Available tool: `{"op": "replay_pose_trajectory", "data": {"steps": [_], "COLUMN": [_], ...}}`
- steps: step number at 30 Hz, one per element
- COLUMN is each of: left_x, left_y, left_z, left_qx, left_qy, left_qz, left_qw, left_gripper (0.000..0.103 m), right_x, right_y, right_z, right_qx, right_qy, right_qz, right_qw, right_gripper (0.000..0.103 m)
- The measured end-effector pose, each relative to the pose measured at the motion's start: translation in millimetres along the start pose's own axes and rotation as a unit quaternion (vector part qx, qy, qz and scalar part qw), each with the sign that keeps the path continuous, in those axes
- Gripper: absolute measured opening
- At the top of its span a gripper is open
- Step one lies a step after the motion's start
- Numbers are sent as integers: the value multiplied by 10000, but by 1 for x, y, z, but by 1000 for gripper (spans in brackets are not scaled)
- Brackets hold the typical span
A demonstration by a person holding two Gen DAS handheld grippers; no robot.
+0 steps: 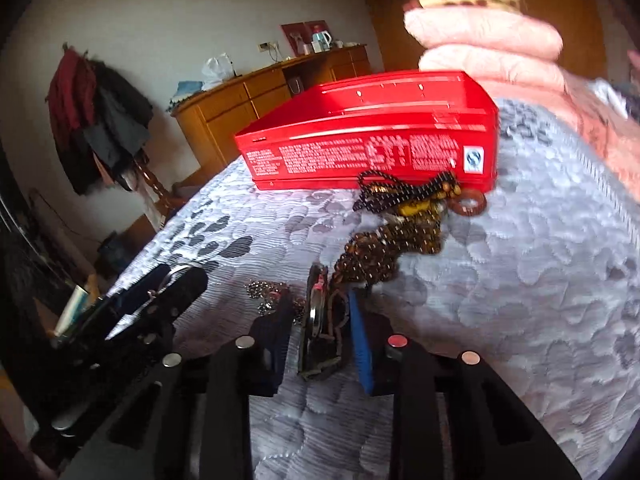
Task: Organize jewelry
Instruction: 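Close the left tool on the silver bangle while the right grasps the metal watch, then carry the bangle and watch into the red tin and open both tools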
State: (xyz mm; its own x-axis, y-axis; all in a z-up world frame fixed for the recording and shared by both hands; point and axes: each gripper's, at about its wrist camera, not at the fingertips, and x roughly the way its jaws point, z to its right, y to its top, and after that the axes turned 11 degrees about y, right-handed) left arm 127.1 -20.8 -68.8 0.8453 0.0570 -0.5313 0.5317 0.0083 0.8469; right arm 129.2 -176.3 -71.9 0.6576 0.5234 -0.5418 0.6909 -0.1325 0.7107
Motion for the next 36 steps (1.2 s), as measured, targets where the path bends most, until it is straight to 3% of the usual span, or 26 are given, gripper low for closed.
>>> {"op": "replay_pose_trajectory", "data": {"steps": [9, 14, 20, 30, 36], "left_x": [0, -1, -6, -17, -20], "left_y": [0, 1, 5, 18, 46], "left_z": [4, 4, 2, 5, 6], "left_qx": [46, 55, 24, -23, -200], "left_qy": [-22, -26, -23, -157, -347], "left_qz": [10, 11, 88, 313, 557], "left_qw": [10000, 10000, 10000, 9994, 9976], "left_gripper": [48, 48, 48, 48, 48], "right_x": [3, 6, -11, -53, -62], "right_y": [-2, -1, -4, 11, 37], "right_z": [-2, -7, -10, 8, 9], "right_qx": [-119, -276, -393, -84, -188], "right_qy": [-287, -325, -443, -413, -483], "right_qz": [-50, -53, 43, 544, 842], "right_qw": [9995, 9991, 9982, 9976, 9951], "right_gripper": [29, 21, 20, 20, 20]}}
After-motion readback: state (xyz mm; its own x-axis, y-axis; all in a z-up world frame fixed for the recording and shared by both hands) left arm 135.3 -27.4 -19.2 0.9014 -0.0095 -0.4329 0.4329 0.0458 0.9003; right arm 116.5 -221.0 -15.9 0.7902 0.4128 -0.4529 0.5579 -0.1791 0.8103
